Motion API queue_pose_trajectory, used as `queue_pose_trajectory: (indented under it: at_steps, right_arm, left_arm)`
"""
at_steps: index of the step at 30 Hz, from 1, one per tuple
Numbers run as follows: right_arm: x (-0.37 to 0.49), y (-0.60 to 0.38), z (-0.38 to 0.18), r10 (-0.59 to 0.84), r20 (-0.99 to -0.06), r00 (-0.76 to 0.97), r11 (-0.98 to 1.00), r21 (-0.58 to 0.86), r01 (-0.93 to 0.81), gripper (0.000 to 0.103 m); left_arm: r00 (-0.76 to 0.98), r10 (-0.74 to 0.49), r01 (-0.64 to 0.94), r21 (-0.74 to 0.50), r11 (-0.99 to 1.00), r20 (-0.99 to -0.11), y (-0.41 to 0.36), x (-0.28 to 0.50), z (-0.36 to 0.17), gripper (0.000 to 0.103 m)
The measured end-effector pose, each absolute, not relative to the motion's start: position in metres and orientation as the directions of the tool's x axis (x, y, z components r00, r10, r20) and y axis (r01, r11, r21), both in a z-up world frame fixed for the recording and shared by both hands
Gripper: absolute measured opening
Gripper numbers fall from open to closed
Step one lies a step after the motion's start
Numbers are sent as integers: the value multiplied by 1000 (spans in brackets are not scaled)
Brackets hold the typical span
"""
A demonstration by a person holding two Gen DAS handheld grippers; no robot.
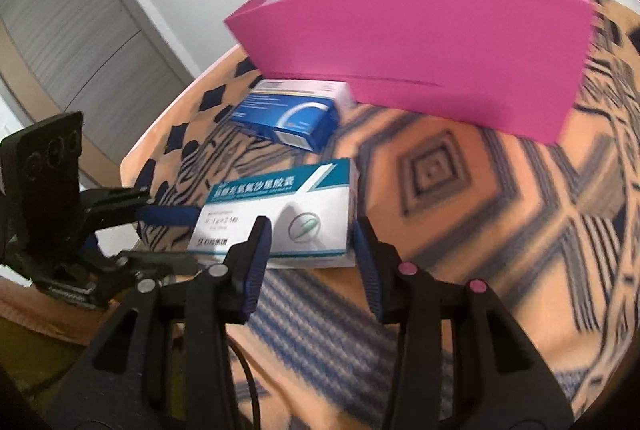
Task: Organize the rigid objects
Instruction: 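Move the right gripper to the teal-and-white medicine box on the blanket, then grasp the teal-and-white medicine box with the right gripper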
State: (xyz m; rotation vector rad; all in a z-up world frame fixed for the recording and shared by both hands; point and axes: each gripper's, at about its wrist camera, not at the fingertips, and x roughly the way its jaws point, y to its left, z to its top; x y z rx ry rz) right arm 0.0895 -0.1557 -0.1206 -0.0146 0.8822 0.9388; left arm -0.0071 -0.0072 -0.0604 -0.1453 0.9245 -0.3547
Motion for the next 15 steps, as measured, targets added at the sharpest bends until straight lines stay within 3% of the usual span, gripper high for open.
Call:
queue_pose_trajectory:
  at_steps: [3,7,15]
  right_arm:
    - [91,-173,-124,682,-667,300,648,363,-670,45]
    - [95,-187,-126,683,-655,324,671,388,-632,45]
    - [109,-199,-130,695,-629,349,686,433,-585,45]
  left_arm:
    - [545,-375,262,-272,926,-750,-14,5,-61,49]
    - [538,-370,255,-273,928,-757,-19,17,-62,40]
    - [530,-355,238,-267,934,-770,-23,24,-59,39]
